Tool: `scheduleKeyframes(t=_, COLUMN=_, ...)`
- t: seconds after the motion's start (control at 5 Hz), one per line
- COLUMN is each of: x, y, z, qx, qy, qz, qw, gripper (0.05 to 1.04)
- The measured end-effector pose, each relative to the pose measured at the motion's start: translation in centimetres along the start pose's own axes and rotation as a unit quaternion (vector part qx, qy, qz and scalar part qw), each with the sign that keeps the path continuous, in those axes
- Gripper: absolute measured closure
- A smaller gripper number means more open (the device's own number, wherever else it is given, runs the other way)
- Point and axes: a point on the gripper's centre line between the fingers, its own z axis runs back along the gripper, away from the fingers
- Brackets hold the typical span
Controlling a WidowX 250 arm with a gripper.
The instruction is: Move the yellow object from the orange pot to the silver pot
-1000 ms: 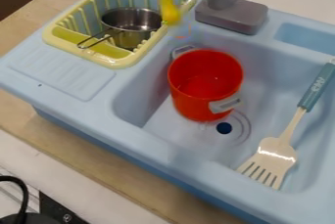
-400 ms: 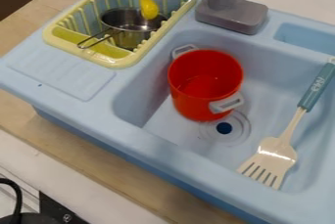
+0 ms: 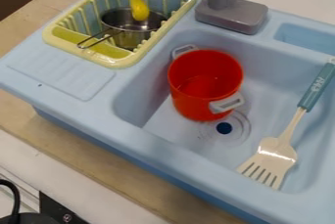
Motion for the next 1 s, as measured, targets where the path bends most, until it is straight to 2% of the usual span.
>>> scheduleKeyframes(t=0.2, x=-0.5, y=0.2, z=-1.2, qx=0.009, qy=0.015, qz=0.002, qw=0.9998, gripper=1.029)
scheduleKeyframes(t=0.4, x=-1.0, y=0.5, z=-1.7, qx=0.017, qy=0.018, qz=-0.003, qw=0.9997, gripper=1.029)
scheduleKeyframes(t=0.6, x=-1.6, y=0.4, z=-2.1, qx=0.017, qy=0.031, qz=0.0, qw=0.9994, gripper=1.029)
scheduleKeyframes(t=0.8, x=-2.0, y=0.3, z=-2.4, qx=0.034, qy=0.058, qz=0.008, qw=0.9977, gripper=1.015)
scheduleKeyframes(t=1.0, x=-1.8, y=0.3, z=-2.4, qx=0.041, qy=0.071, qz=0.014, qw=0.9965, gripper=0.88)
